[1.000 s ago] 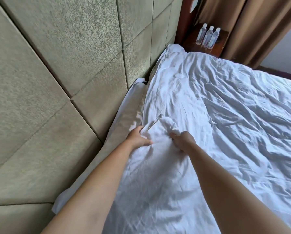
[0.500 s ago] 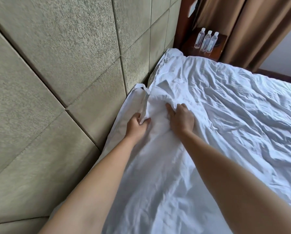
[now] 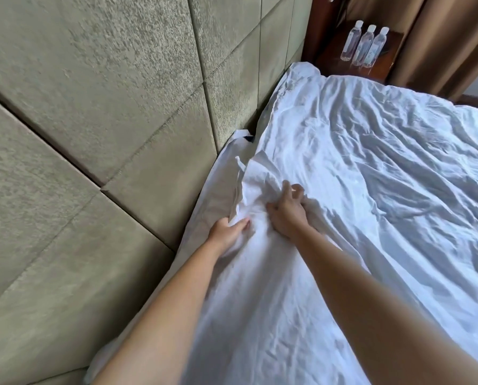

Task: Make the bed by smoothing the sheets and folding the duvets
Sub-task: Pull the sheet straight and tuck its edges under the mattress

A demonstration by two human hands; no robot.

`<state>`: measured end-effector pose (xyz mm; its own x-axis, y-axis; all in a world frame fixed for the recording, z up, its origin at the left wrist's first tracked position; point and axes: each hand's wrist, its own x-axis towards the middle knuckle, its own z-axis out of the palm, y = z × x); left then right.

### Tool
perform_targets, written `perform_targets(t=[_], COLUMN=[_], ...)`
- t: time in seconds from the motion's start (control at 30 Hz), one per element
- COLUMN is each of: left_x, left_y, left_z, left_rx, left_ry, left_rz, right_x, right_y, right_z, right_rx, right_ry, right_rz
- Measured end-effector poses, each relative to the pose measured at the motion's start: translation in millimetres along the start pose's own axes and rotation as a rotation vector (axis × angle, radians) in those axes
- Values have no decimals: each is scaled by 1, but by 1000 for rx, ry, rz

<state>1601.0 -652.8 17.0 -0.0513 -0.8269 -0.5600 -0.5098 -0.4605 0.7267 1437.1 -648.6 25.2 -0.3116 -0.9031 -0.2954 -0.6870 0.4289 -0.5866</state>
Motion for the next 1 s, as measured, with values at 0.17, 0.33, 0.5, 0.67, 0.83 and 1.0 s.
perform_targets(t=[0.17, 0.33, 0.5, 0.67, 0.83, 1.0], left_x=[-5, -7, -28, -45, -66, -87], left_y=[10, 16, -10, -24, -40, -77], left_z=[-9, -19, -41, -50, -59, -56], left_rx=[-102, 183, 96, 10, 93, 296], left_ry=[248, 70, -232, 48, -189, 82], left_rz=[101, 52, -260, -9, -170, -57], right_x=[-13, -34, -55, -87, -125, -158], right_y=[-6, 8, 7, -6, -10, -6], right_z=[-2, 10, 5, 12, 26, 37], right_rx=[60, -333, -377, -358, -424, -478], right_ry=[163, -65, -27, -29, -60, -123], right_rz=[-229, -256, -202, -228, -254, -286])
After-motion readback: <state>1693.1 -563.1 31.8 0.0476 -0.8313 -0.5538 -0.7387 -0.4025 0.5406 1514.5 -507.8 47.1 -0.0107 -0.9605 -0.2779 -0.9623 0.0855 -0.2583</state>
